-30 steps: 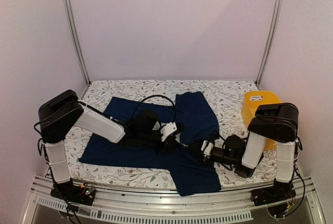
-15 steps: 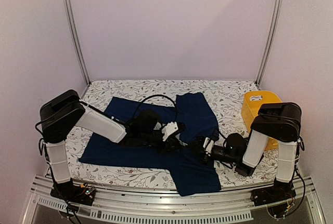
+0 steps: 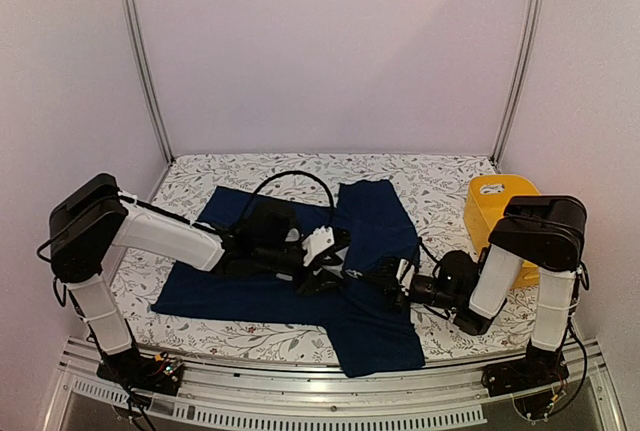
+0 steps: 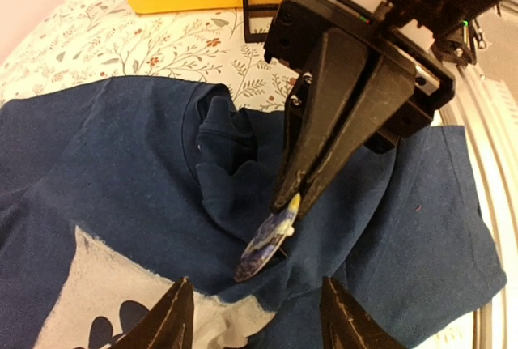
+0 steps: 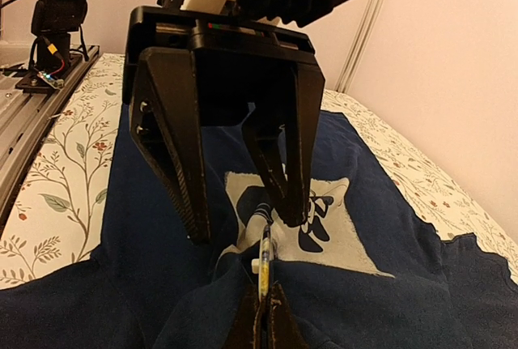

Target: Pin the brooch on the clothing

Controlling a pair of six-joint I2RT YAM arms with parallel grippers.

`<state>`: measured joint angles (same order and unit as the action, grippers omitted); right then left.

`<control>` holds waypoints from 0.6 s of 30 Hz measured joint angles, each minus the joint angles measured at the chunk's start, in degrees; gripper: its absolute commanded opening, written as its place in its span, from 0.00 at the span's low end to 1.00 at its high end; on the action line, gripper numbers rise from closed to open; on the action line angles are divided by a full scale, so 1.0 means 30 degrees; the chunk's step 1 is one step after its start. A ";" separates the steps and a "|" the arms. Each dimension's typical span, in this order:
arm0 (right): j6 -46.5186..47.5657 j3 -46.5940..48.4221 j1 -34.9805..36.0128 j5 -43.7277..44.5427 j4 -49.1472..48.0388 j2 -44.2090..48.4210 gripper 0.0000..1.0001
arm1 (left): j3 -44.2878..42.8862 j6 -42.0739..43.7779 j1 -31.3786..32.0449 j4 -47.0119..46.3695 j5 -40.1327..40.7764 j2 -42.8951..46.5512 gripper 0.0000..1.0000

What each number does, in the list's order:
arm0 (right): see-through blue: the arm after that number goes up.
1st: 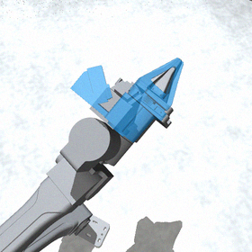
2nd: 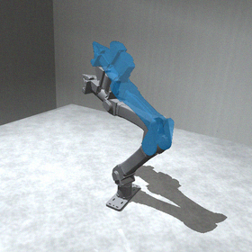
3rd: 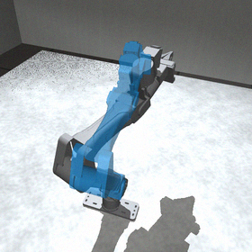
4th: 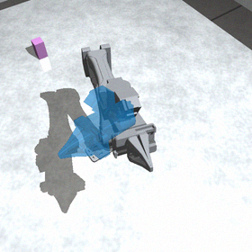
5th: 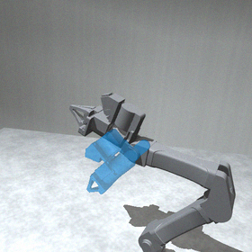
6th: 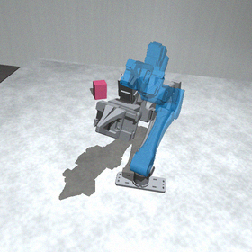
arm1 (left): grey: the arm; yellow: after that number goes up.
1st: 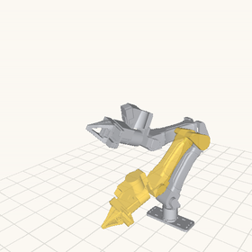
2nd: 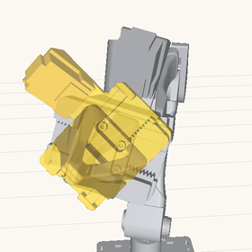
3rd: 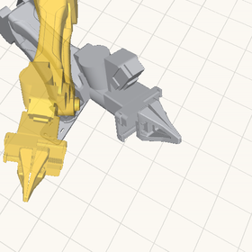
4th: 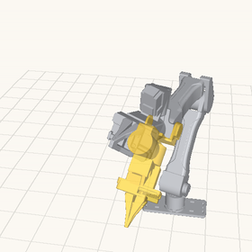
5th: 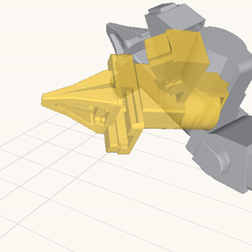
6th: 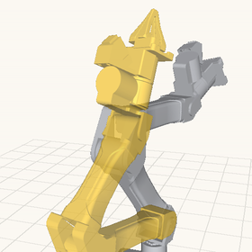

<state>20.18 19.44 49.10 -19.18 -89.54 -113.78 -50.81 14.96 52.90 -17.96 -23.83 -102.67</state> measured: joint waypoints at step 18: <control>0.0510 0.0007 -0.0036 -0.0903 0.0007 0.0408 0.00 | -0.0933 0.0882 -0.0029 0.0962 -0.0415 -0.0299 0.14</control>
<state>21.71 19.46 48.99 -21.89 -89.52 -112.55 -53.60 17.61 52.82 -15.07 -25.08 -103.57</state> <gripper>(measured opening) 0.007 0.154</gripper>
